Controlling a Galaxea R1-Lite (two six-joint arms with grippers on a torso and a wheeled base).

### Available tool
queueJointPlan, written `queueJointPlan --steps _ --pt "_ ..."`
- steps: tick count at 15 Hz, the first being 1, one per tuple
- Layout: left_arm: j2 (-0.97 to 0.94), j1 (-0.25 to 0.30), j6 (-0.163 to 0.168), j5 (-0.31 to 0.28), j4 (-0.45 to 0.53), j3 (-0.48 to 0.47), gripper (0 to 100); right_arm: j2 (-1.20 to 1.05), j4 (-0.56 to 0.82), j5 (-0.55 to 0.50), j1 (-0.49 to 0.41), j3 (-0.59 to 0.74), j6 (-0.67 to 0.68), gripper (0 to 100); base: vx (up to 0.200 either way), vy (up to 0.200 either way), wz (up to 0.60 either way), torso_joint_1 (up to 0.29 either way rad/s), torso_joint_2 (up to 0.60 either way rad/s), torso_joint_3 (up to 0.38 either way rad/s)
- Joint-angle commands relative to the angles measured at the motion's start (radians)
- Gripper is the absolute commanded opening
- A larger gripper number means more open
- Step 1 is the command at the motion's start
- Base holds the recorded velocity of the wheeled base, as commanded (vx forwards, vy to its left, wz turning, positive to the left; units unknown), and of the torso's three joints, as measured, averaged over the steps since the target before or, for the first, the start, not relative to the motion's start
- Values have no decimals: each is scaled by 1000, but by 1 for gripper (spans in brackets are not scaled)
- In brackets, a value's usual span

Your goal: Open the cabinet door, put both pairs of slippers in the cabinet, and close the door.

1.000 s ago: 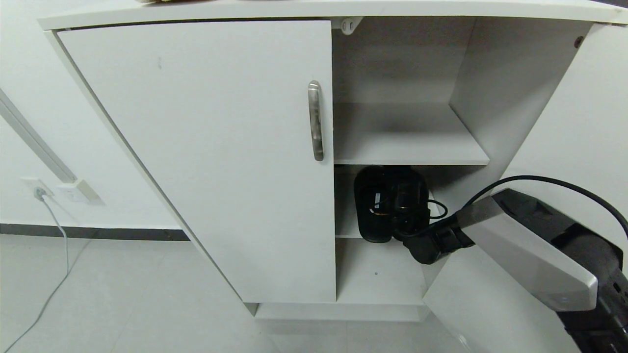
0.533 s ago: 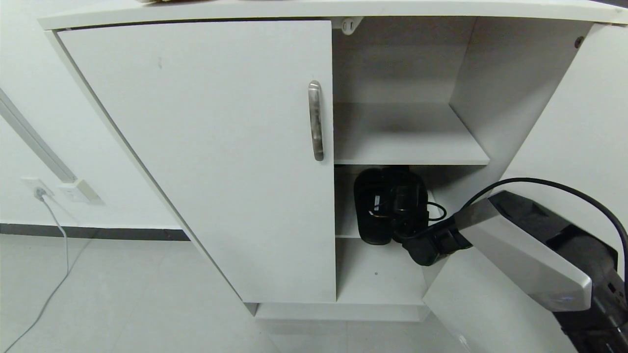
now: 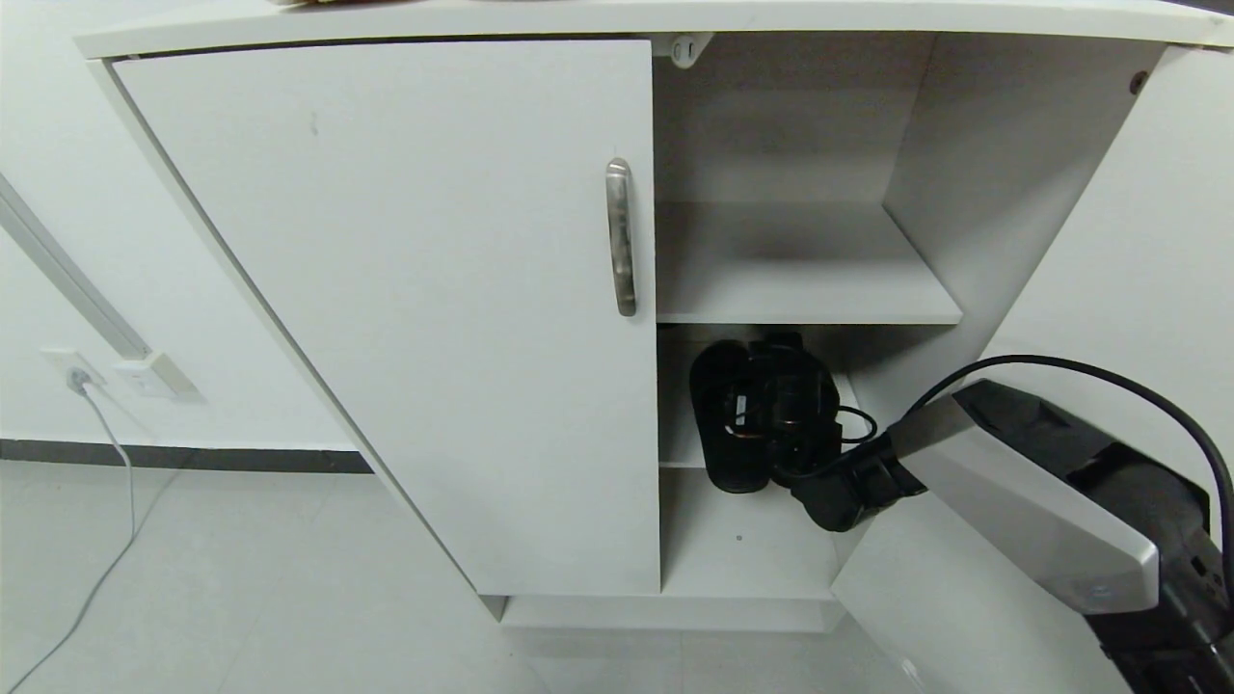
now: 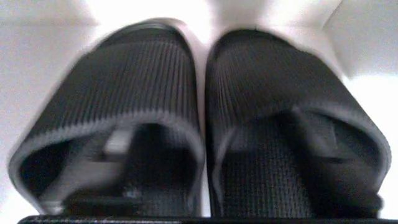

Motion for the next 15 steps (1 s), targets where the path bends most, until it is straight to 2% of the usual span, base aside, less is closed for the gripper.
queueJointPlan --steps 1,4,8,9,10,13,15 --pt "1 0 0 0 2 0 0 -48 -6 0 8 63 0 100 0 0 0 0 0 0" --pt "1 0 0 0 0 0 0 -143 -69 0 30 215 -2 100 0 0 0 0 0 0" --pt "1 0 -2 0 0 0 0 -301 -245 -26 99 534 -3 100 0 0 0 0 0 0" --pt "1 0 -2 0 0 0 0 -321 -276 -28 111 579 -3 100 0 0 0 0 0 0" --pt "1 0 -2 0 0 0 0 -378 -348 -30 149 705 -3 100 0 0 0 0 0 0" --pt "1 0 -2 0 0 0 0 -478 -446 -43 229 924 -3 100 0 0 0 0 0 0" --pt "1 0 -2 0 0 0 0 -498 -468 -51 260 956 -6 100 0 0 0 0 0 0"
